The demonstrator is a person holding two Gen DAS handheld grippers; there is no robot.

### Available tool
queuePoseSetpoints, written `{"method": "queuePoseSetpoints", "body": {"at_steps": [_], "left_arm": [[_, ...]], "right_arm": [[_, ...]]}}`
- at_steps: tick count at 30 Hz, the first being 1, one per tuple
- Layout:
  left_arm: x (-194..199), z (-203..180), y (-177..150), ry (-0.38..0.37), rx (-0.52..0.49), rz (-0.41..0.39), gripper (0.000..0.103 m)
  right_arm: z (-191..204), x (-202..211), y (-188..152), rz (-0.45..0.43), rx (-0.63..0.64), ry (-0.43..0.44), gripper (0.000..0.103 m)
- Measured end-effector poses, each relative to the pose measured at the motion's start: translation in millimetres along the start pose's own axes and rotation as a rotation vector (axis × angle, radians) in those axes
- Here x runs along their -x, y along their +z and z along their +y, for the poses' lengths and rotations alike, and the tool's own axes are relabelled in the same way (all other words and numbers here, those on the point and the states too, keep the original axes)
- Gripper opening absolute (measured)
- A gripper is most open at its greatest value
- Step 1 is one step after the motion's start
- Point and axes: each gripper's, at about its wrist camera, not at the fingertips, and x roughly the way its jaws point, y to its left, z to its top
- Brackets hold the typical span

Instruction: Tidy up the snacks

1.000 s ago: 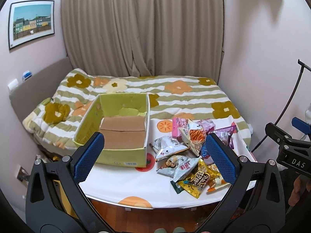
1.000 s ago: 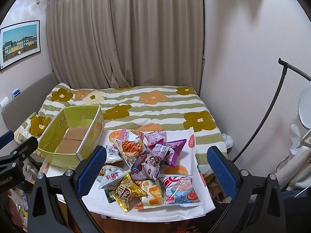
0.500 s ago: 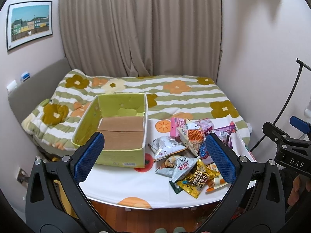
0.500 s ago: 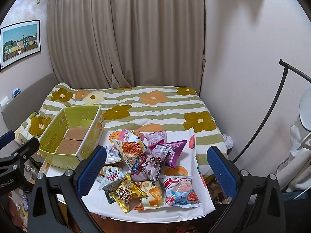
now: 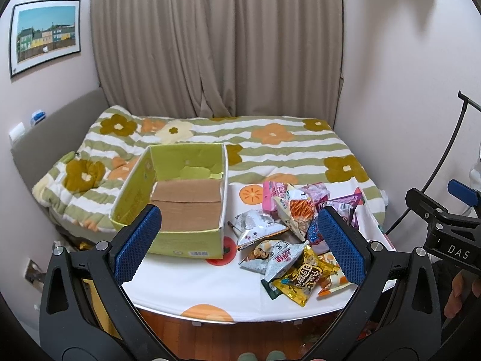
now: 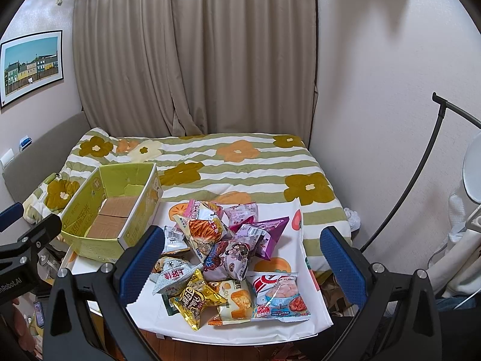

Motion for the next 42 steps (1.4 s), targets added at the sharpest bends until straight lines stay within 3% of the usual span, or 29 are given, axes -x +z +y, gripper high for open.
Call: {"method": "queuePoseSetpoints", "body": {"at_steps": [20,30,42], "left_arm": [[-3.2,-1.4,-1.4,0.002,0.006,0.025,0.103],[-52.7,-7.4,-35.4,-0.019,0.078,0.207,0.103],[-179.6,-13.5,-82.8,-0.152,0.193,0.469,0.103]], "right_arm": [[0.5,-0.3,1.3,0.006,-0.001,0.000,0.103],[-12.4,-33.5,-12.9,0.102,0.013,0.049,0.103],[-26.7,-123.4,-42.8,0.278,-0.015,0.157,0.103]]}}
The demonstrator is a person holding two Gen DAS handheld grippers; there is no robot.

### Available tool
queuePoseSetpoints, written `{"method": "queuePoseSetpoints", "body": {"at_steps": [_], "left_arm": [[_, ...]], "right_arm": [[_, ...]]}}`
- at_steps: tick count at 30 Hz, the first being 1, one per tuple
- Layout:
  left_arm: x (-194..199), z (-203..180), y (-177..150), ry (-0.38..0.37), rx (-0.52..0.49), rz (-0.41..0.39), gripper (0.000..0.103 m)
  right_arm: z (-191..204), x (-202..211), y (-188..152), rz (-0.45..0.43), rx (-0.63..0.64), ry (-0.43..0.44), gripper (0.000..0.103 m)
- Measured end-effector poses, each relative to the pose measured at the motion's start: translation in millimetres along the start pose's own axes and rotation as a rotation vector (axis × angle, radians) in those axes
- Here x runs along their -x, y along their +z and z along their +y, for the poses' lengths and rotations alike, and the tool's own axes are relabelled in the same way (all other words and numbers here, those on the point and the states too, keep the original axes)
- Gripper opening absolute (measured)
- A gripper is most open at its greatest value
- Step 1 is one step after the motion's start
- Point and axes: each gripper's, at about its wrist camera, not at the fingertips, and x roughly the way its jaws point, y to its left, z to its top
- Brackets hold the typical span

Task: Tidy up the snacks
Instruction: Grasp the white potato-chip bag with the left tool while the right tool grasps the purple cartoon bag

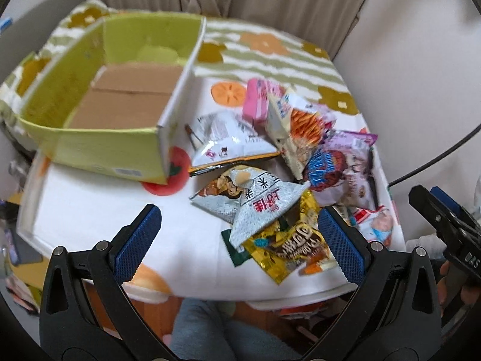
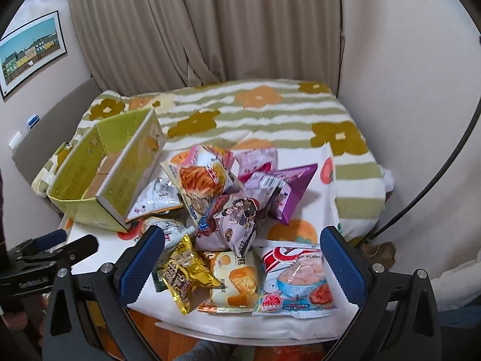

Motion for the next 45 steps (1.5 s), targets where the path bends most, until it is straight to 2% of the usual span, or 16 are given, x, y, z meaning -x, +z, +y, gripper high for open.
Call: {"method": "queuePoseSetpoints", "body": {"at_steps": [9,14,18,26,29,31,36,39,45], "left_arm": [[-80.4,3.9,22.5,-0.034,-0.059,0.165,0.103],[-111.1,5.7,27.3,-0.056,-0.100,0.221,0.103],[-126.5,4.6,26.8,-0.118,-0.114,0.256,0.103],[-146.8,11.9,30.2,-0.230,-0.108,0.309,0.101],[-151.0,11.6,29.9,-0.260,-0.115,0.322,0.095],[-150.4,11.3,28.1,-0.289,-0.119,0.326,0.086],[-147.3,6.5,28.3,-0.306,-0.122,0.320,0.078],[-131.9,5.2,22.5,-0.319,-0.106,0.318,0.074],[-119.5,15.5,22.0,-0.317,-0.088,0.308,0.069]], "right_arm": [[-3.1,-60.8,6.8,0.123,-0.046,0.014,0.103],[-2.7,-84.0,14.0,0.172,-0.064,0.019,0.103],[-4.0,-102.3,16.7,0.220,-0.089,0.040,0.103],[-6.7,-127.1,16.5,0.274,-0.109,0.060,0.103],[-8.1,-132.9,16.8,0.283,-0.123,0.062,0.103],[-8.0,-134.8,17.6,0.285,-0.129,0.065,0.102],[-7.6,-138.8,19.9,0.287,-0.123,0.071,0.099],[-6.5,-142.2,20.2,0.296,-0.121,0.084,0.090],[-8.6,-141.7,19.2,0.289,-0.128,0.075,0.083]]}}
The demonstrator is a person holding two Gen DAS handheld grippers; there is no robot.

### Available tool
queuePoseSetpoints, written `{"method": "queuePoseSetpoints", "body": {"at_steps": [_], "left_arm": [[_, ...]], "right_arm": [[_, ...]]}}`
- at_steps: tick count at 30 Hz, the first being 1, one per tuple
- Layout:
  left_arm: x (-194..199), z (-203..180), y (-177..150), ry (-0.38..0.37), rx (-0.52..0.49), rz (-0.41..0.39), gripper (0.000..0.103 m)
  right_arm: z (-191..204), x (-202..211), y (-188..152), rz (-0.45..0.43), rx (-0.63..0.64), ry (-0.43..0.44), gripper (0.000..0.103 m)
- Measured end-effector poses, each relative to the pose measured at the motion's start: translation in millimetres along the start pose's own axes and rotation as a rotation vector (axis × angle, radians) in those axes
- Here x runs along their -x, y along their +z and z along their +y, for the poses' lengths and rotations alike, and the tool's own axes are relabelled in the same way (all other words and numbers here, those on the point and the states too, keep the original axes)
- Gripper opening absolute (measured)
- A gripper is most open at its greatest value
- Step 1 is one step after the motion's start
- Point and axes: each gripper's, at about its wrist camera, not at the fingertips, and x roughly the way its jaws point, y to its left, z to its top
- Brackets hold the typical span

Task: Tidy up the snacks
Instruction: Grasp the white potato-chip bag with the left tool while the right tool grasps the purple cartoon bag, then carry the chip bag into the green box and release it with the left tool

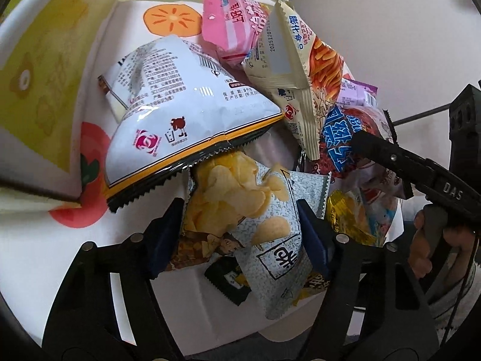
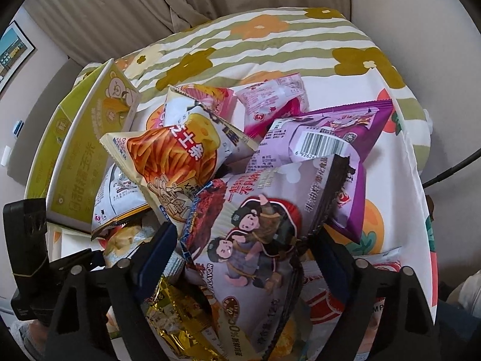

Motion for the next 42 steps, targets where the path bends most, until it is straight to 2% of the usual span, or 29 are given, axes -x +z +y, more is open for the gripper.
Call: {"method": "queuePoseSetpoints", "body": {"at_steps": [5,6,7,10,24,36,42], "left_arm": [[4.9,7.9,-2.6,0.007,0.011,-0.013,0.066],[6.1,7.9,-3.6,0.009,0.014,-0.016,0.066],[8.2,8.5,-4.8,0.011,0.016,-0.019,0.066],[14.5,8.9,-8.3,0.015,0.021,-0.028,0.065],[50.3,0.9,-24.3,0.027,0.051,-0.115,0.065],[91.2,-20.1,-52.3,0.062,0.056,-0.252,0.065],[131.5,-37.4,-57.4,0.082,0.086,-0.361,0.065]], "right_arm": [[-0.4,0.8,-1.9,0.000,0.013,-0.012,0.073],[-0.3,1.6,-2.5,-0.003,0.017,-0.013,0.065],[-0.6,2.6,-3.2,-0.005,0.018,-0.013,0.062],[-1.6,6.3,-4.9,-0.015,0.009,-0.014,0.059],[-3.5,43.9,-16.2,-0.099,0.024,-0.028,0.058],[-9.9,91.2,-33.4,-0.194,0.061,-0.027,0.058],[2.6,118.7,-29.7,-0.217,0.117,0.005,0.058]]}}
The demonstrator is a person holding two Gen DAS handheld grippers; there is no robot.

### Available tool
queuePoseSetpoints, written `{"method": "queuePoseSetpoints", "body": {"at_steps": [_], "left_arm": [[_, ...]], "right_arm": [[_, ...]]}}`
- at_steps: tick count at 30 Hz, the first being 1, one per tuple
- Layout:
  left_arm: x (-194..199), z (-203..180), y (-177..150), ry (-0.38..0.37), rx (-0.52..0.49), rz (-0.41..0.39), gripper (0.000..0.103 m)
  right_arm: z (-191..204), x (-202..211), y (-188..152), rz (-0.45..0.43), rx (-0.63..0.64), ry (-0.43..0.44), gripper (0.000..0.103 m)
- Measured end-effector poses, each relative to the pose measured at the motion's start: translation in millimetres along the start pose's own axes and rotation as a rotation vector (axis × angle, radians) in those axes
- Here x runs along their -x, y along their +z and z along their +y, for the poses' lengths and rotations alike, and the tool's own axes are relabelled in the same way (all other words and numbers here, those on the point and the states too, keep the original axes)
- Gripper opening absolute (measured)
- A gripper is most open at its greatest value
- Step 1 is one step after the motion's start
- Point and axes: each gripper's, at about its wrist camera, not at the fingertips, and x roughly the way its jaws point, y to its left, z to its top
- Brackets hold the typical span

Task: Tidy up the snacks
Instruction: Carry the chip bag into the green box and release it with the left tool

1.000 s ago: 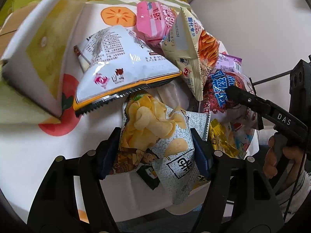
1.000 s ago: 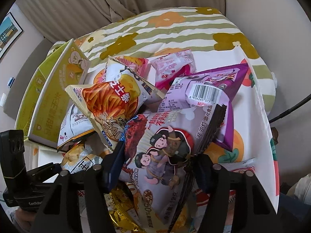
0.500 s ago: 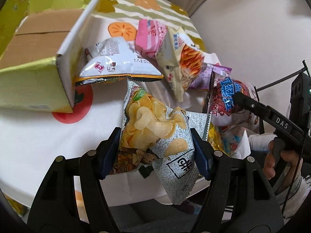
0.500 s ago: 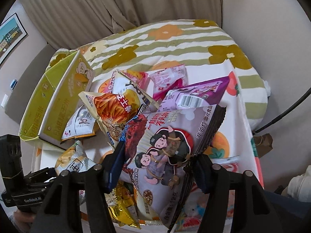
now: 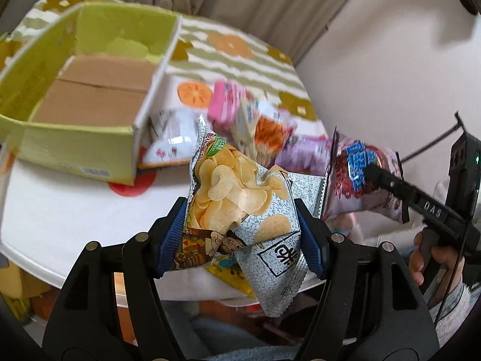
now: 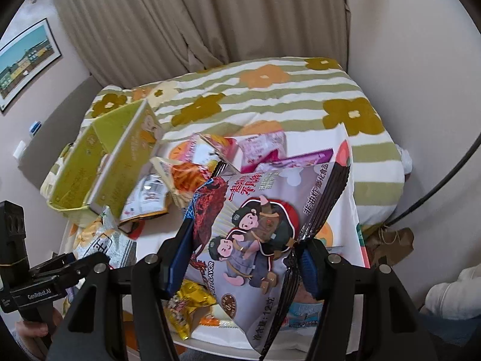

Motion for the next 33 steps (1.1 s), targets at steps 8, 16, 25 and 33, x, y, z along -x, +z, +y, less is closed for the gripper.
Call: {"method": "queuePoseSetpoints", "body": {"at_steps": [8,16,25,33], "left_arm": [[44.7,12.1,44.0,0.055,-0.030,-0.085,0.065],[61.2,72.3,121.3,0.111,-0.025,-0.139,0.065],[41.4,158.9,209.7,0.177,-0.076,-0.089,0.065],[-3.9,214.4,276.5,0.165,-0.151,0.004,0.066]], "right_arm": [[37.2,10.2,37.0,-0.020,0.095,0.052,0.058],[103.1,-14.9,76.8,-0.043,0.157,0.104,0.058],[191.5,-71.6,121.6,-0.041,0.145,0.135,0.058],[240.0,-120.6,151.9,0.001,0.100,0.061,0.058]]}}
